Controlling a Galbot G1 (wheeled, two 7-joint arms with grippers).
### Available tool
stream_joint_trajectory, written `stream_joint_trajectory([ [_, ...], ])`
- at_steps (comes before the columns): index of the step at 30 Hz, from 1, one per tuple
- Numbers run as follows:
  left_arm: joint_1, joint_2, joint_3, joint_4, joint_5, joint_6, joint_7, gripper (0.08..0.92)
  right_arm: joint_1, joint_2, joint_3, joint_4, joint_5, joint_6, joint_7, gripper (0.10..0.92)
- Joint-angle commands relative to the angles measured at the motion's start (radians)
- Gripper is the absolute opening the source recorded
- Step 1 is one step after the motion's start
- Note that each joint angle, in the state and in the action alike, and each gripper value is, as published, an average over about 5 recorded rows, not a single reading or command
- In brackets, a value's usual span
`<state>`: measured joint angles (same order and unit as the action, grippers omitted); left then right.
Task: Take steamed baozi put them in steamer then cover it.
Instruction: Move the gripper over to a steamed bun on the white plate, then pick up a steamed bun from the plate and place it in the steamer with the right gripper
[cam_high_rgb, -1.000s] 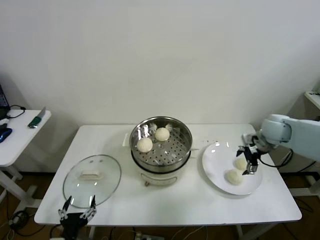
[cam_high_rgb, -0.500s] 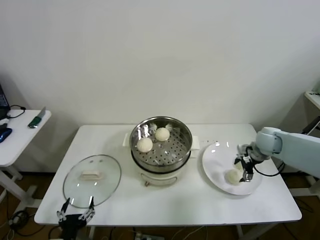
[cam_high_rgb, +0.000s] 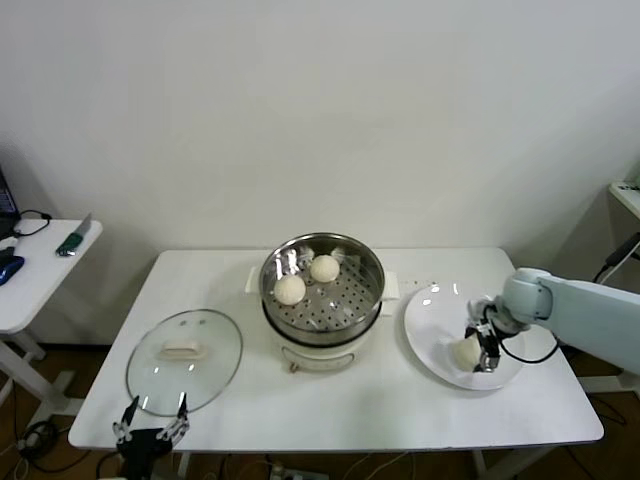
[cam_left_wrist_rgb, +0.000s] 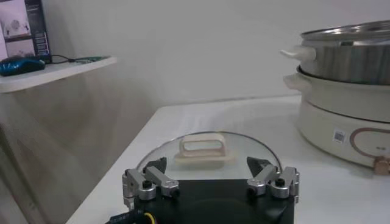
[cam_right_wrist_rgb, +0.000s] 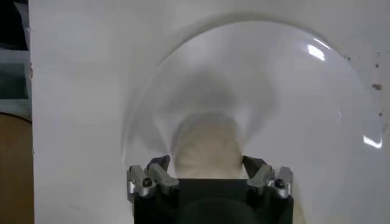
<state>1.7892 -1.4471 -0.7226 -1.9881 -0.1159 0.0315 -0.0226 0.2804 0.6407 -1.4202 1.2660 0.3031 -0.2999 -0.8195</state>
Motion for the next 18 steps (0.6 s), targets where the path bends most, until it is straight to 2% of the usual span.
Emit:
stream_joint_trajectory([
  [1,0.0,0.002,-0.002,-0.002,-0.001,0.0,0.0,0.823,-0.029,0.001,0.022,-0.009,-0.009,0.001,0.0,0.719],
  [9,0.002,-0.001,0.0,-0.005,-0.001,-0.002,0.0,0.823,0.122,-0.005,-0.04,0.014,-0.029,0.058,-0.059,0.675],
  [18,-0.002,-0.006,0.009,-0.007,0.003,-0.003,0.0,0.823,0.609,0.082,-0.321,0.084,0.06,0.272,-0.18,0.676],
])
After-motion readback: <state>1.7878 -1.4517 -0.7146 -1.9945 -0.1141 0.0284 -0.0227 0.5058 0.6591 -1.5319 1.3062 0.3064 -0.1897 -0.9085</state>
